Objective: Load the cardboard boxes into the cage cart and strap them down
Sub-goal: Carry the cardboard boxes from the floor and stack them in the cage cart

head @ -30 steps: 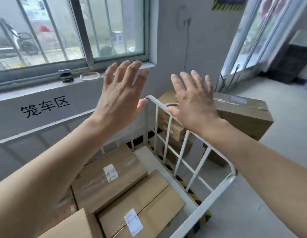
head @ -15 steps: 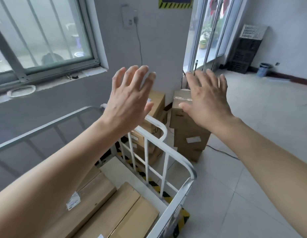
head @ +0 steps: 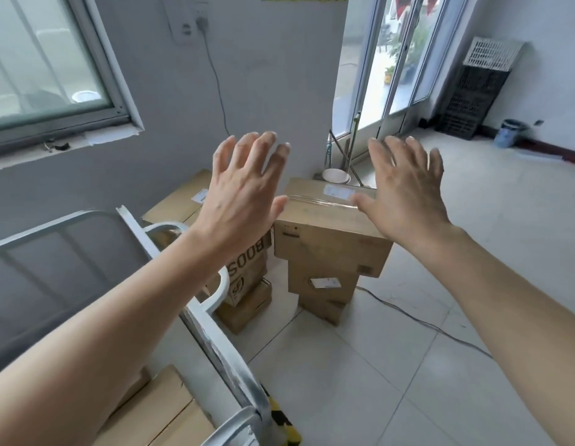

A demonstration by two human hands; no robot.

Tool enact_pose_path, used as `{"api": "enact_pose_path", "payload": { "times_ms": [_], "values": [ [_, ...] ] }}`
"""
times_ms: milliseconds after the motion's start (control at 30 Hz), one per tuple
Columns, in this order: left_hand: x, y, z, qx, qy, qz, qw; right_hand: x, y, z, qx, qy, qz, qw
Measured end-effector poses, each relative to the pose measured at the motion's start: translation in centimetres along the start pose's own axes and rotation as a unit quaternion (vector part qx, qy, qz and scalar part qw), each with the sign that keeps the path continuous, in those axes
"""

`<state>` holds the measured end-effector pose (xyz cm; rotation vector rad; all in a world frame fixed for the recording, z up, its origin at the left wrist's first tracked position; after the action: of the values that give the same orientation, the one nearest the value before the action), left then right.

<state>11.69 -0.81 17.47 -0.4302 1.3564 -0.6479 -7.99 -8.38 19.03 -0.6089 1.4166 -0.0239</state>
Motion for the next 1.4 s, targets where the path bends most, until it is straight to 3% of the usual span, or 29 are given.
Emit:
{"api": "enact_pose_path", "payload": {
  "times_ms": [300,533,1067,1267,1400],
  "values": [
    [7.9,-7.1,-1.3,-0.011,0.003,0.019,1.0,5.3,-7.1,-4.8,-0.005,-0.016,0.036,0.999],
    [13.7,-12.8,1.8,-0.056,-0.004,0.007,0.998,8.8,-15.3,-5.9,-0.035,-0.01,0.035,0.999],
    [22.0,-19.6,4.0,-0.156,-0.063,0.068,0.983,17.6,-29.5,-7.2,-0.15,-0.07,0.064,0.984],
    [27.1,-22.1,1.9,-0.181,-0.046,0.09,0.978,21.8,-32.3,-11.4,-0.141,-0.084,0.107,0.981],
    [31.9,-23.0,0.7,-0.185,-0.002,0.147,0.972,25.2,-33.1,-15.1,-0.092,-0.073,0.151,0.982]
  ]
}}
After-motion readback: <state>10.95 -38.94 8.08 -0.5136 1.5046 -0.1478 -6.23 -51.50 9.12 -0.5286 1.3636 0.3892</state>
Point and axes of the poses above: each hand's wrist, its own y-axis away from the middle knuckle, its own x-axis out of the palm, z = x × y, the point moved 1 cm from there along -y, towards the middle knuckle, and after that the axes turned 4 degrees about x, right-handed, at the moved point
